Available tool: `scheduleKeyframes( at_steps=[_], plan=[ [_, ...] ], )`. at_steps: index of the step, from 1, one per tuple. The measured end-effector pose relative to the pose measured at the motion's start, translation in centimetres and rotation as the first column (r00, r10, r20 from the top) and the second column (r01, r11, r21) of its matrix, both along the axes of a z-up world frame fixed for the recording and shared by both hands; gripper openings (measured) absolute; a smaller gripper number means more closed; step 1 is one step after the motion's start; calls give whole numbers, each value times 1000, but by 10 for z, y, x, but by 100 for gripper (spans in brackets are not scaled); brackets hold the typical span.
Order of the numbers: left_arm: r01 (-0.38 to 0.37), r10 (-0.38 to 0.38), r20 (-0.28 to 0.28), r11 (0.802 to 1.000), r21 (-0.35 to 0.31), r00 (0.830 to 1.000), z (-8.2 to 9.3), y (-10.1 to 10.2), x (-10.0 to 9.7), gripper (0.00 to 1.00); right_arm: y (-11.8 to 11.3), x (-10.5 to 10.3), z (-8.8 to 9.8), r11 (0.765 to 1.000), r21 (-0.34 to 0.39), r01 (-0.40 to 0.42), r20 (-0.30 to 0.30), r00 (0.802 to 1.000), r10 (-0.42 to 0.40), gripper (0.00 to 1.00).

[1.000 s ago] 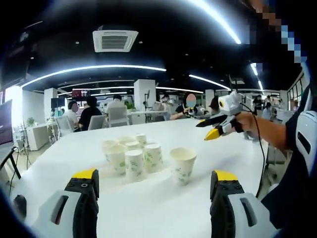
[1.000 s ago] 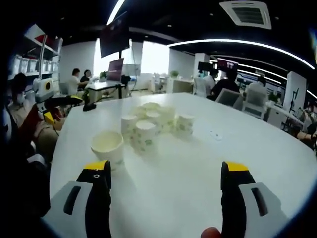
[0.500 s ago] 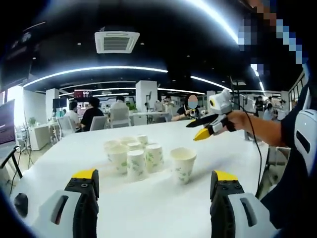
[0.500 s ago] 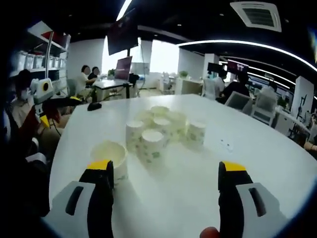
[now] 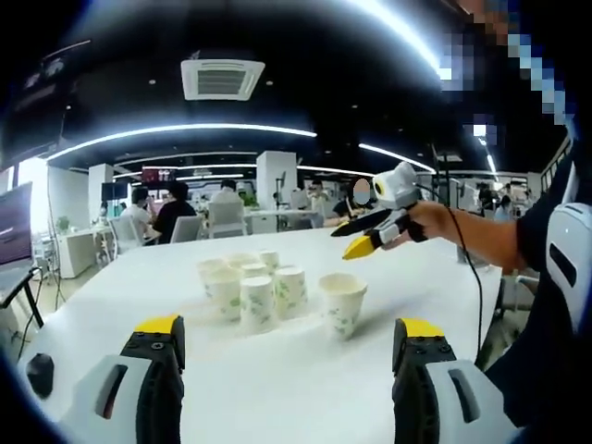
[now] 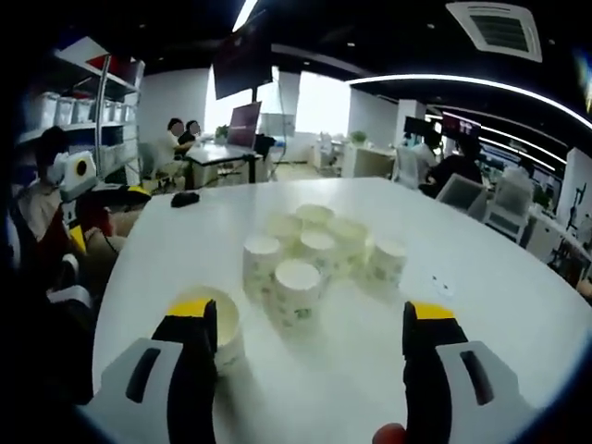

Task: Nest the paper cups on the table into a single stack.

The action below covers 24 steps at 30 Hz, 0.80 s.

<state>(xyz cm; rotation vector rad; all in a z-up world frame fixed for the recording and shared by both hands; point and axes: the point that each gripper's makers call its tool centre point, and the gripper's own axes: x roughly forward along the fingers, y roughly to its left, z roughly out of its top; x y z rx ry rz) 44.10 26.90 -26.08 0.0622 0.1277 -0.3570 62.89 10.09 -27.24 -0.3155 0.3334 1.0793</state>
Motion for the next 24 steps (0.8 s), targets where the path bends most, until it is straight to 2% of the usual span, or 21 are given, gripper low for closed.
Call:
scheduleKeyframes(
  at_steps=[9,24],
  plan=[
    [-4,4,2,1000,-5,1000,0,3,-2,99,18,9,-6,1000,10,-13,-45,999,13,80],
    [-25,25,-4,1000,-10,1000,-3,10,-4,99,57,19,-33,997,-39,-64,-94,994,60,67]
  ],
)
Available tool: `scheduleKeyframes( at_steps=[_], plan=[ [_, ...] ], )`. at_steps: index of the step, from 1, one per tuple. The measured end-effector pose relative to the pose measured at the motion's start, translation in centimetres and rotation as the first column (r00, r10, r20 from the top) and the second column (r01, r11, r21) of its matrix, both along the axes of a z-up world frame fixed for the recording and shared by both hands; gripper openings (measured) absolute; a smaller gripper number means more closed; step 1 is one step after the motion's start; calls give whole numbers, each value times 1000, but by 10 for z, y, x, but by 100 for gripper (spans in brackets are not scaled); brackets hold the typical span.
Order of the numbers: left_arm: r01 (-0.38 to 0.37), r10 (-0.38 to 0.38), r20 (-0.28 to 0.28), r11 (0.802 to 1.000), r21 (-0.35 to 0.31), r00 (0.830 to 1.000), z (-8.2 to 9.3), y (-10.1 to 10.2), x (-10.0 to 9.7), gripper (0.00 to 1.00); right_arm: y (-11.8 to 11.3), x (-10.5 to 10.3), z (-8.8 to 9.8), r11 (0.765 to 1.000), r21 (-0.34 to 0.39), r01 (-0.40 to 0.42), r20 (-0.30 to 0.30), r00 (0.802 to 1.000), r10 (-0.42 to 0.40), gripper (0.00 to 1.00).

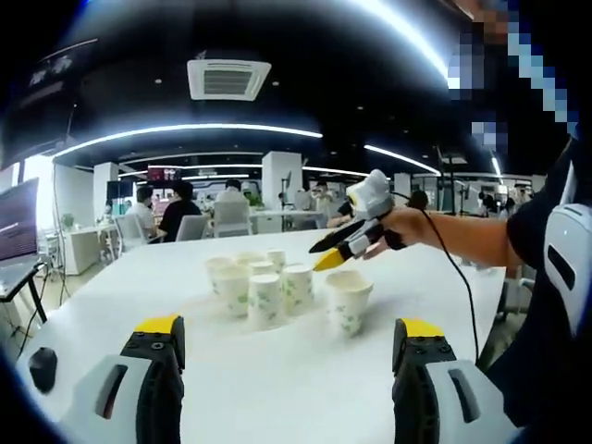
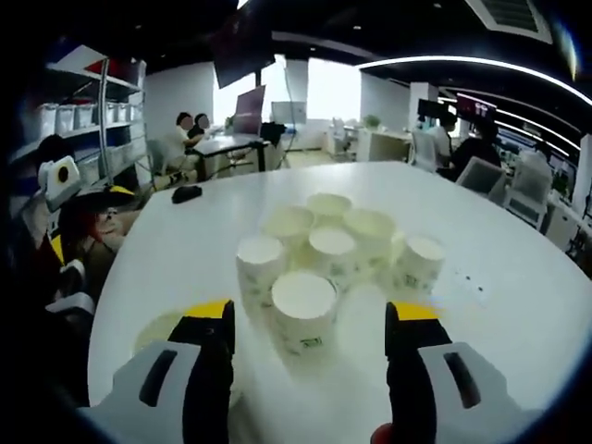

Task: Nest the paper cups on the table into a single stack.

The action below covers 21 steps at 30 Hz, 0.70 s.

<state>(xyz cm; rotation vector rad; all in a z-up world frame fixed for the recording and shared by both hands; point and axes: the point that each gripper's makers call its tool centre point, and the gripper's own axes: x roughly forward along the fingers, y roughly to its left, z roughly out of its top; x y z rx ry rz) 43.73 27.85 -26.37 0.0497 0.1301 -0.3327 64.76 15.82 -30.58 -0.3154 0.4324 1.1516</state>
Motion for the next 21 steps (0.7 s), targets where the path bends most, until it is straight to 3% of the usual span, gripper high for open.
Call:
scheduleKeyframes(
  at_steps=[10,21],
  plan=[
    [1,-1,-1,1000,-5,1000,-1,1,0,99,10,0,-9,999,-38,-25,1,1000,25,55],
    [16,-16,-4,1000,0,1000,-1,-4,0,99,20,0,-18,997,-68,-41,-8,999,40,50]
  ],
)
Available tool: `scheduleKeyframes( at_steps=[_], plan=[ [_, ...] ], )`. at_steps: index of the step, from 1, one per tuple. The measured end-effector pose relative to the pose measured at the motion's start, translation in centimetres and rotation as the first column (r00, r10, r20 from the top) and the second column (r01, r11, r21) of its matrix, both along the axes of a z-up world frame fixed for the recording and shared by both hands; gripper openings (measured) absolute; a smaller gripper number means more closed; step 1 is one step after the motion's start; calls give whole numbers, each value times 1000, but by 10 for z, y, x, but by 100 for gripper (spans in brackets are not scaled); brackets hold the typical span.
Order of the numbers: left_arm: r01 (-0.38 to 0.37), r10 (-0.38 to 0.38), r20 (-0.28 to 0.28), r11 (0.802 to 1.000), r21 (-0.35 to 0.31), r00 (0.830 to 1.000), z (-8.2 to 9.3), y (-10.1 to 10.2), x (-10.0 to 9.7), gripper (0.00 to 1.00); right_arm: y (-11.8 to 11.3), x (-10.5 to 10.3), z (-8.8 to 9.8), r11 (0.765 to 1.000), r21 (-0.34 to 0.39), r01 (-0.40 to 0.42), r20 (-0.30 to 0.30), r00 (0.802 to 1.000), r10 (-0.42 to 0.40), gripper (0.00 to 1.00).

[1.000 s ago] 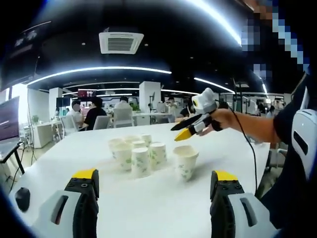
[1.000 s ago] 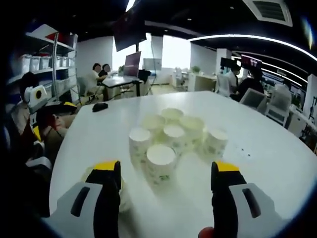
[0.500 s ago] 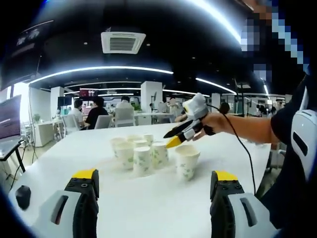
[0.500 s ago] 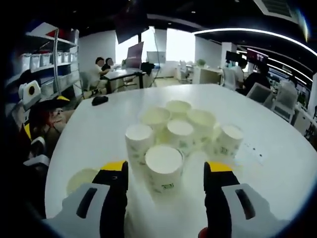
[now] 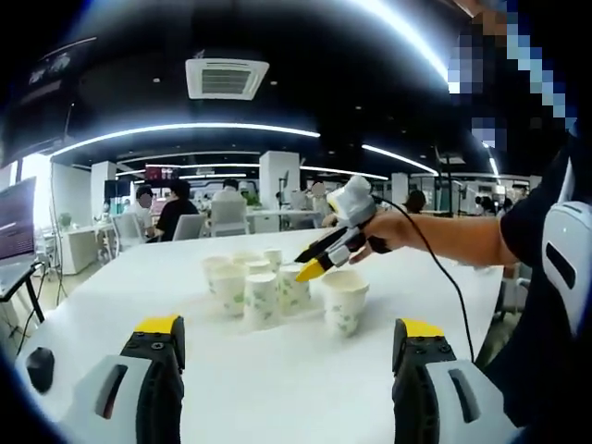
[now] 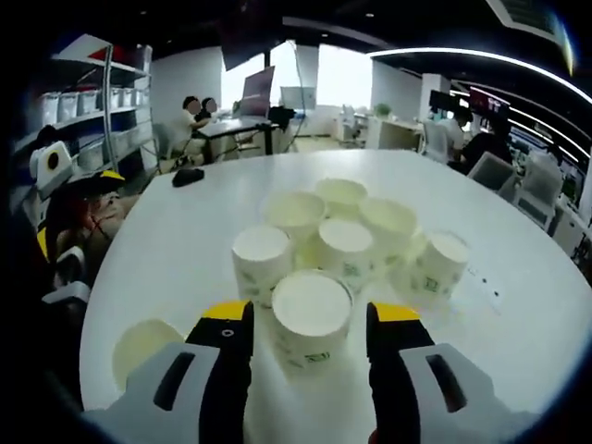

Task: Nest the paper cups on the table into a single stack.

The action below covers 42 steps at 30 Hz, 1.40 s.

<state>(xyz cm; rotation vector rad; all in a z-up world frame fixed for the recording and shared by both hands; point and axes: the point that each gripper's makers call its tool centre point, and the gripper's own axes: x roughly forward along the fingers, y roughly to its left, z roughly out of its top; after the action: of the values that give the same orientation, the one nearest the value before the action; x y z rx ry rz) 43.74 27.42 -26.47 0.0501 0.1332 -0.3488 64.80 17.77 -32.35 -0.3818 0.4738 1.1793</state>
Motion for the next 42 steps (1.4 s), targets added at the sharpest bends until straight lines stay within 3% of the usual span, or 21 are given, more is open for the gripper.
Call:
scheduleKeyframes(
  at_steps=[12,42],
  plan=[
    [16,-16,-2,1000,-5,1000,0,-6,1,99,2,1,-5,1000,-24,-8,27,1000,8,39],
    [41,-41,-5,998,-39,999,-1,-16,1,97,-16,-4,28,1000,2,-12,124,992,11,38]
  ],
)
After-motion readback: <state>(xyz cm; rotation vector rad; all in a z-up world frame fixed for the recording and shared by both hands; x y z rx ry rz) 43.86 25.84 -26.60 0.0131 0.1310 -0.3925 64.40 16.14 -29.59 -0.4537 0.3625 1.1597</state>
